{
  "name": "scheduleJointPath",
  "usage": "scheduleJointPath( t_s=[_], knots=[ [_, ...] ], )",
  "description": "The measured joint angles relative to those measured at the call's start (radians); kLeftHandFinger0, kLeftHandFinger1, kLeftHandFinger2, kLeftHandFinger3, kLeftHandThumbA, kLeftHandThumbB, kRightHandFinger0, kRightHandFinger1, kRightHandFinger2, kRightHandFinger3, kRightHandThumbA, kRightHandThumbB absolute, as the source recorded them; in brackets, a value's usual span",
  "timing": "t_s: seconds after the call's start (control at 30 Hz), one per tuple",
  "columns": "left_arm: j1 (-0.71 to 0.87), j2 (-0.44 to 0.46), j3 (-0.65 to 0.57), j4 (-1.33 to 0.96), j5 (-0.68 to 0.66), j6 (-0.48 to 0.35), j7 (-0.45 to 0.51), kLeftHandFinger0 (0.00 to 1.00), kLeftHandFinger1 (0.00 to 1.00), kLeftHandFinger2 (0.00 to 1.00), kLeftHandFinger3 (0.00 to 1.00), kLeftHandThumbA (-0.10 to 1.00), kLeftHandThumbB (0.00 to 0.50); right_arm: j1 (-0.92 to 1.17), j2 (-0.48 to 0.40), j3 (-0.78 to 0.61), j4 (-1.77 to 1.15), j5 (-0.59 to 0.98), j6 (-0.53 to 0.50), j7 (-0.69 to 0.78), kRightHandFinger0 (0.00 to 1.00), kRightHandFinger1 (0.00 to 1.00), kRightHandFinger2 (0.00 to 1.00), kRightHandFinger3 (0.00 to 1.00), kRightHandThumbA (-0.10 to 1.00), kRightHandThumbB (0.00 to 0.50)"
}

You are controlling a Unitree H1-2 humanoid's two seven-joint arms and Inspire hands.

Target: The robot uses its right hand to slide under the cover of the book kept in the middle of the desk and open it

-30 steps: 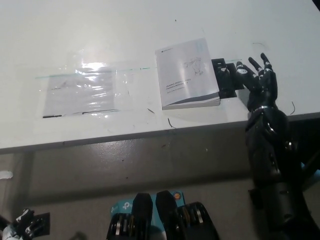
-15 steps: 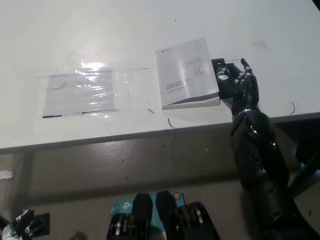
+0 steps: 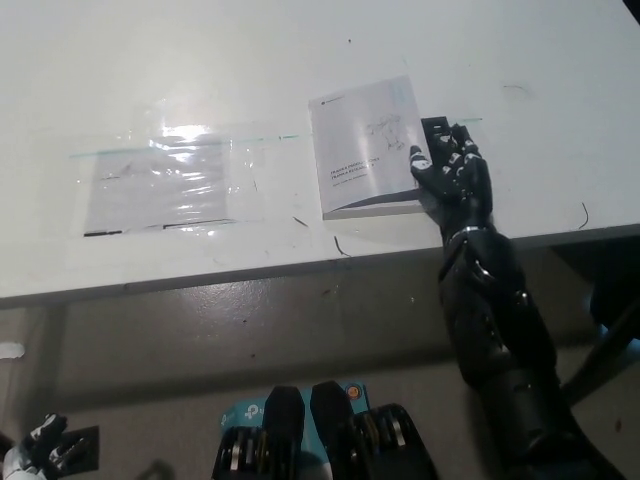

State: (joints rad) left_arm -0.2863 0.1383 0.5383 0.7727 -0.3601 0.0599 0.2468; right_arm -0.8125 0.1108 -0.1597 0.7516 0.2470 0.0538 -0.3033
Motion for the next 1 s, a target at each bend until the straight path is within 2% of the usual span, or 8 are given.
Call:
scheduleJointPath(
  t_s=[0.23,0.4,0.63,0.7,0.73,0.87,0.93,1.0],
  knots=[
    [0.002,0.002,0.001,-0.006,-0.003,0.000,-0.001,0.57,0.60,0.73,0.73,0.81,0.057,0.001,0.001,0.023,0.001,-0.027,-0.003,0.000,0.44,0.65,0.74,0.91,0.57,0.097],
    [0.003,0.006,-0.007,-0.003,-0.003,0.000,-0.002,0.58,0.59,0.74,0.75,0.79,0.048,0.001,0.014,0.036,0.001,-0.041,0.000,0.000,0.53,0.72,0.80,0.95,0.56,0.074],
    [0.011,0.007,-0.014,-0.013,-0.003,0.011,-0.002,0.49,0.58,0.75,0.74,0.85,0.047,0.001,0.038,0.096,0.001,-0.075,0.000,0.009,0.51,0.69,0.76,0.90,0.57,0.066],
    [0.016,0.007,-0.017,-0.021,-0.004,0.017,0.000,0.44,0.56,0.71,0.71,0.75,0.042,0.001,0.043,0.116,0.001,-0.082,0.001,0.015,0.49,0.67,0.72,0.86,0.54,0.102],
    [0.018,0.007,-0.016,-0.024,-0.005,0.018,0.000,0.54,0.57,0.71,0.71,0.74,0.041,0.000,0.045,0.121,0.001,-0.085,0.002,0.017,0.50,0.69,0.75,0.87,0.56,0.105],
    [0.023,0.008,-0.015,-0.025,-0.008,0.023,0.000,0.48,0.56,0.70,0.71,0.80,0.030,-0.007,0.047,0.150,0.001,-0.105,0.010,0.026,0.49,0.67,0.74,0.85,0.57,0.127],
    [0.027,0.008,-0.019,-0.028,-0.008,0.025,0.000,0.62,0.60,0.72,0.72,0.83,0.041,-0.016,0.047,0.165,-0.002,-0.117,0.018,0.032,0.46,0.67,0.73,0.84,0.59,0.116],
    [0.035,0.009,-0.024,-0.034,-0.009,0.027,-0.002,0.60,0.60,0.72,0.74,0.86,0.034,-0.026,0.044,0.186,-0.013,-0.133,0.035,0.036,0.45,0.68,0.76,0.84,0.57,0.115]
  ],
)
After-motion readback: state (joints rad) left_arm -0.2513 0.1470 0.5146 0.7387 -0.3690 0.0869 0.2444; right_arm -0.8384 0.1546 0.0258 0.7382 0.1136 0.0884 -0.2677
